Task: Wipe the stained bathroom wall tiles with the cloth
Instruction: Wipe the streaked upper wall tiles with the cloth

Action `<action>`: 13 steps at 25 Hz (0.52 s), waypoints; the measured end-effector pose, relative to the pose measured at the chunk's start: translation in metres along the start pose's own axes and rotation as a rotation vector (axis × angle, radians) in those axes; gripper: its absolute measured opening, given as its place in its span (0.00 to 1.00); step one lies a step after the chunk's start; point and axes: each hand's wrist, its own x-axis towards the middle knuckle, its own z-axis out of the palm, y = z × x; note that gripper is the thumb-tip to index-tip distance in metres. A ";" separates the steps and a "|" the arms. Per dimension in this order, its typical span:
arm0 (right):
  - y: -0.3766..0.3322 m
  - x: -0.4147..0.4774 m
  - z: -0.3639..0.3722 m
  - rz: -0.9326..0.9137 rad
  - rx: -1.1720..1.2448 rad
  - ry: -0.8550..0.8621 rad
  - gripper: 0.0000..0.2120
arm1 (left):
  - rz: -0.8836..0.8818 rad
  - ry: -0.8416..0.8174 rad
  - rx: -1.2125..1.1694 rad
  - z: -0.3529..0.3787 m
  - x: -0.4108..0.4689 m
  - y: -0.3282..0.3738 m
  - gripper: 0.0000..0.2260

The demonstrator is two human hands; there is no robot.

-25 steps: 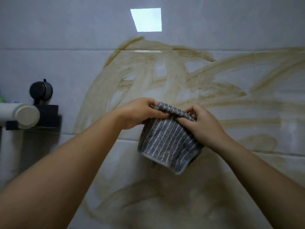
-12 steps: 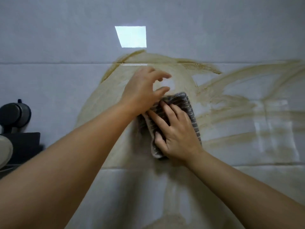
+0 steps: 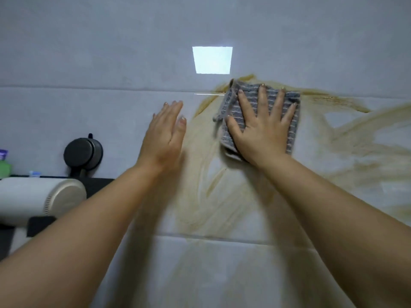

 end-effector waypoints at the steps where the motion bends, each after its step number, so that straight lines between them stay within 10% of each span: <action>1: -0.025 -0.004 0.005 -0.064 0.009 0.009 0.32 | 0.016 0.012 -0.020 -0.001 -0.002 -0.001 0.25; 5: -0.044 -0.054 0.020 -0.328 0.003 0.063 0.31 | -0.032 0.078 -0.178 -0.011 -0.004 -0.004 0.22; 10: 0.003 0.053 -0.013 0.212 0.040 0.046 0.32 | -0.218 0.201 -0.524 -0.013 -0.002 0.002 0.19; 13: -0.072 0.039 0.000 -0.100 0.054 0.048 0.30 | -0.208 0.227 -0.492 -0.012 -0.001 0.003 0.19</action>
